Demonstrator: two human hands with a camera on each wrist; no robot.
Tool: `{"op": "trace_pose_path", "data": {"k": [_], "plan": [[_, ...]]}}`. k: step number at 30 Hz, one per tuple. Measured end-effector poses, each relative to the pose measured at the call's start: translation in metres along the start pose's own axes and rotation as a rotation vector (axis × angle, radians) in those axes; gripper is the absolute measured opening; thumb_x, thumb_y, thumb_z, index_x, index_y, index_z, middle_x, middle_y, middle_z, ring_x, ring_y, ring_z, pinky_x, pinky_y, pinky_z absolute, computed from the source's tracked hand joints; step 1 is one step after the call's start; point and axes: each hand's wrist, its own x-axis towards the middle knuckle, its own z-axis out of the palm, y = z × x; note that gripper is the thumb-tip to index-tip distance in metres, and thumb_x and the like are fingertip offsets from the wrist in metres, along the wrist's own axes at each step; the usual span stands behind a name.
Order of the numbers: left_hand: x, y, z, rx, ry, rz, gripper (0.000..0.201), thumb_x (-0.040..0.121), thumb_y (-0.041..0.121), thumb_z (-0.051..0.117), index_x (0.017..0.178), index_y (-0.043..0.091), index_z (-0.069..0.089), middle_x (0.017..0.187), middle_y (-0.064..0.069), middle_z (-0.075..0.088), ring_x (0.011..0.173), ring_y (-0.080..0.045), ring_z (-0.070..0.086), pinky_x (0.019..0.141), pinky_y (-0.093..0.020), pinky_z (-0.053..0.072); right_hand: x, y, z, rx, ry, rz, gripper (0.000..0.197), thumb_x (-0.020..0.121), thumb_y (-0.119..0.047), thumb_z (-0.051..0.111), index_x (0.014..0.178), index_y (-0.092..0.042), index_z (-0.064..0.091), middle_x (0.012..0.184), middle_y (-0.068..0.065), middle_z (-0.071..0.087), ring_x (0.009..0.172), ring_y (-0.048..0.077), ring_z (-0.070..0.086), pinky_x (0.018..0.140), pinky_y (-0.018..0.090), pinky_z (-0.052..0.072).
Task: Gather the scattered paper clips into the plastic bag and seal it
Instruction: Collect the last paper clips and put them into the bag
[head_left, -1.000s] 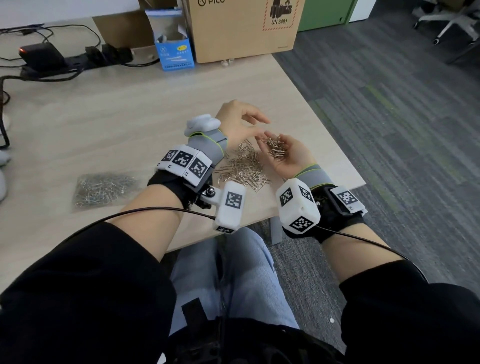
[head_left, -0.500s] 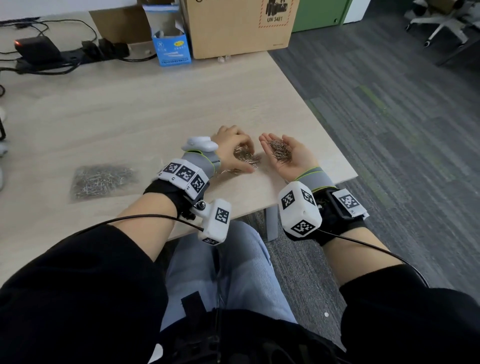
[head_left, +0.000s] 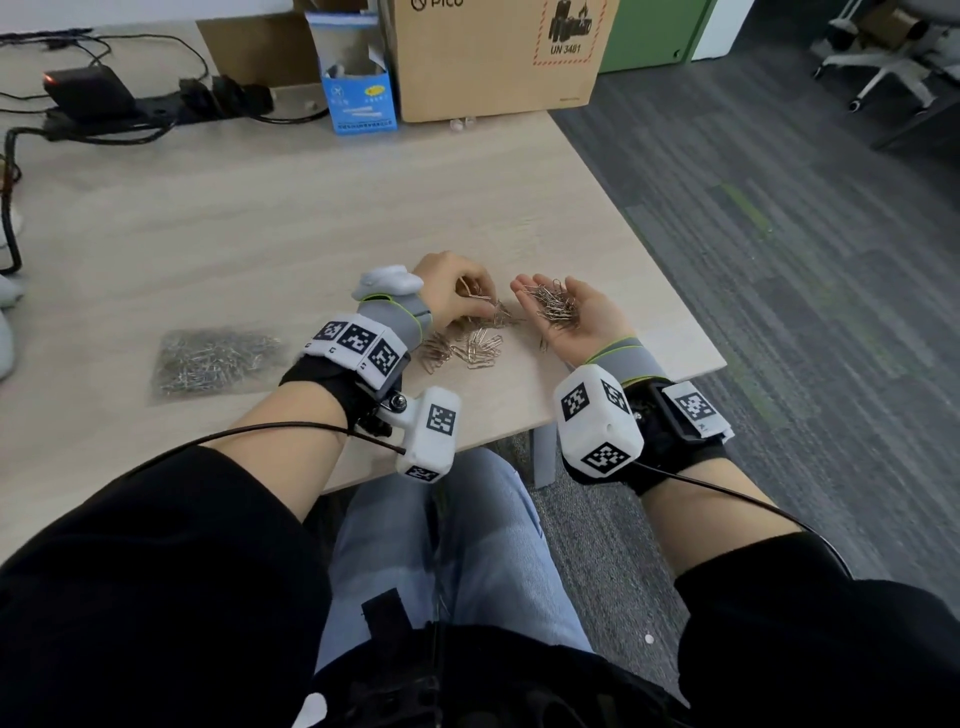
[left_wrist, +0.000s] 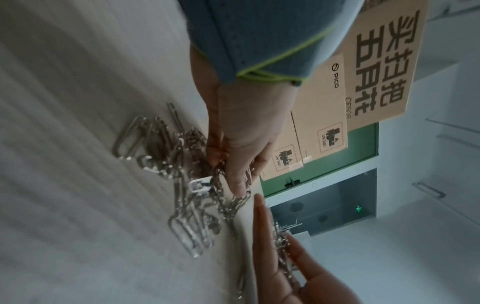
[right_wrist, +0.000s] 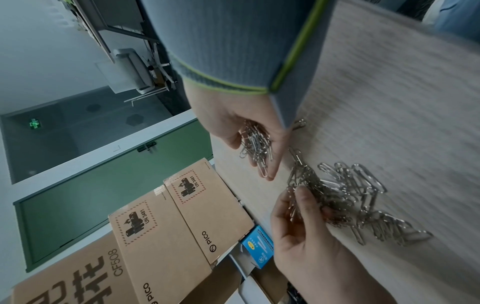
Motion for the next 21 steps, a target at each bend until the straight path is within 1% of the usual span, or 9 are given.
{"op": "trace_pose_path", "data": {"k": [3,5,7,9,11,14,16,18,21], "plan": [[0.003,0.006,-0.01,-0.096,-0.006,0.011,0.019,0.071,0.018,0.077,0.088,0.011,0.071,0.067,-0.001,0.06,0.047,0.014,0.051,0.051,-0.001,0.036,0.005,0.002,0.002,-0.009,0.003,0.014,0.039,0.103,-0.02,0.028,0.086,0.007,0.05,0.093,0.025,0.055,0.132,0.035,0.042,0.105,0.035,0.04],[0.005,0.011,-0.015,-0.135,-0.016,0.019,0.018,0.072,0.015,0.076,0.088,0.012,0.07,0.063,0.005,0.059,0.043,0.011,0.05,0.05,-0.004,0.038,0.01,0.006,0.005,-0.037,0.012,0.025,0.039,0.103,-0.02,0.029,0.084,0.005,0.051,0.091,0.022,0.055,0.117,0.036,0.052,0.073,0.032,0.057],[0.009,0.016,-0.019,-0.143,-0.008,0.043,0.016,0.072,0.016,0.077,0.086,0.013,0.071,0.063,0.006,0.06,0.046,0.008,0.051,0.058,-0.014,0.044,0.014,0.012,0.008,-0.079,0.01,0.028,0.038,0.103,-0.02,0.029,0.084,0.004,0.051,0.094,0.02,0.054,0.108,0.038,0.055,0.051,0.033,0.056],[0.011,0.022,-0.02,-0.163,-0.012,0.064,0.014,0.071,0.015,0.077,0.083,0.017,0.07,0.064,0.004,0.061,0.048,0.007,0.052,0.062,-0.018,0.045,0.018,0.017,0.013,-0.075,-0.005,0.033,0.035,0.102,-0.017,0.031,0.086,0.005,0.051,0.09,0.022,0.058,0.117,0.035,0.053,0.066,0.034,0.057],[0.012,0.029,-0.02,-0.137,-0.009,0.084,0.015,0.071,0.015,0.077,0.085,0.014,0.071,0.067,-0.001,0.062,0.056,0.004,0.053,0.067,-0.022,0.045,0.022,0.021,0.016,-0.099,-0.024,0.039,0.032,0.101,-0.013,0.031,0.086,0.003,0.054,0.071,0.021,0.066,0.089,0.029,0.067,0.074,0.032,0.055],[0.013,0.033,-0.02,-0.088,-0.035,0.123,0.021,0.07,0.012,0.076,0.09,0.011,0.072,0.077,-0.005,0.065,0.06,0.003,0.054,0.069,-0.02,0.045,0.028,0.028,0.021,-0.175,-0.048,0.015,0.038,0.095,-0.005,0.034,0.07,-0.002,0.062,0.05,0.011,0.063,0.044,0.019,0.062,0.047,0.023,0.053],[0.011,0.031,-0.022,-0.094,-0.046,0.117,0.022,0.068,0.009,0.077,0.09,0.011,0.072,0.079,-0.005,0.066,0.056,0.011,0.054,0.068,-0.016,0.045,0.029,0.034,0.024,-0.156,-0.092,0.017,0.034,0.078,-0.002,0.045,0.051,-0.002,0.066,0.047,0.009,0.059,0.039,0.017,0.058,0.041,0.019,0.049],[0.008,0.03,-0.027,-0.123,-0.04,0.114,0.024,0.068,0.005,0.076,0.091,0.011,0.071,0.08,-0.004,0.067,0.058,0.012,0.055,0.068,-0.01,0.046,0.026,0.035,0.028,-0.161,-0.127,0.001,0.021,0.066,-0.004,0.051,0.053,0.0,0.067,0.05,0.01,0.061,0.041,0.019,0.06,0.043,0.021,0.051],[-0.001,0.025,-0.042,-0.173,0.064,0.082,0.026,0.068,0.002,0.075,0.093,0.007,0.07,0.081,-0.003,0.065,0.068,0.001,0.058,0.07,-0.012,0.047,0.024,0.038,0.035,-0.099,-0.07,0.039,0.024,0.089,-0.002,0.042,0.074,0.006,0.059,0.055,0.02,0.065,0.05,0.029,0.065,0.045,0.03,0.055]]}}
